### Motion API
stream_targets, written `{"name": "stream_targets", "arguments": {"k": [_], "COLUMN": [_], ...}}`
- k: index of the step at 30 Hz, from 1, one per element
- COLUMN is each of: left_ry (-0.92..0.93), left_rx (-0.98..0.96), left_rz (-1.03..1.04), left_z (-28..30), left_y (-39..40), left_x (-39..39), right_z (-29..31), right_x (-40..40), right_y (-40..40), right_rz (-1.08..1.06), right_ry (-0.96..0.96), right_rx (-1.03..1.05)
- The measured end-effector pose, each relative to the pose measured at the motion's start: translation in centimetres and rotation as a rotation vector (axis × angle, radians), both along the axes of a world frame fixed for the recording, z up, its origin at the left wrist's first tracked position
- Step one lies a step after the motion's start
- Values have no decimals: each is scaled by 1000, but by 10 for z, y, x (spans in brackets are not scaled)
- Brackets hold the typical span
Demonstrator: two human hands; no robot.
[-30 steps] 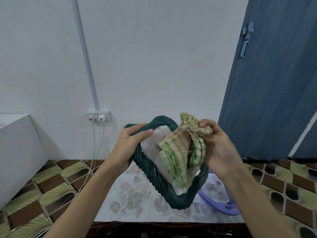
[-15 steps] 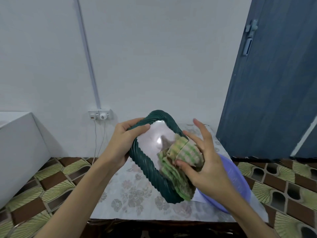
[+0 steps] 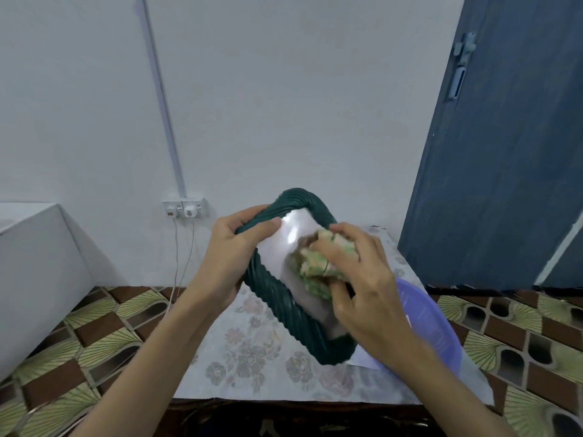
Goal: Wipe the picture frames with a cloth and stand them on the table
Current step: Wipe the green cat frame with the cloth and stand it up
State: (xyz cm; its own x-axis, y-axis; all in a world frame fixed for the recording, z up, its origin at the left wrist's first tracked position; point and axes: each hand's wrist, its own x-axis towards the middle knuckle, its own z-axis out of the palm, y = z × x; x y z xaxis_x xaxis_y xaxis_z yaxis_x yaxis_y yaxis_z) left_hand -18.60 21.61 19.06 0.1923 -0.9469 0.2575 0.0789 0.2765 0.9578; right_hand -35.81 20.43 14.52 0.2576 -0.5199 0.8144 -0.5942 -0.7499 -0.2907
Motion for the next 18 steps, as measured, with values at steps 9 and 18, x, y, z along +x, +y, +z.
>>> {"name": "stream_targets", "arguments": {"k": [9, 18], "left_ry": [-29, 6], "left_rx": [2, 30], "left_rz": [23, 58], "left_z": [-2, -15], "left_y": [2, 4], "left_x": [1, 2], "right_z": [-20, -8], "right_x": [-6, 2], "right_y": [2, 13], "right_rz": [-81, -98], "right_ry": [235, 382], "right_rx": [-105, -159]}}
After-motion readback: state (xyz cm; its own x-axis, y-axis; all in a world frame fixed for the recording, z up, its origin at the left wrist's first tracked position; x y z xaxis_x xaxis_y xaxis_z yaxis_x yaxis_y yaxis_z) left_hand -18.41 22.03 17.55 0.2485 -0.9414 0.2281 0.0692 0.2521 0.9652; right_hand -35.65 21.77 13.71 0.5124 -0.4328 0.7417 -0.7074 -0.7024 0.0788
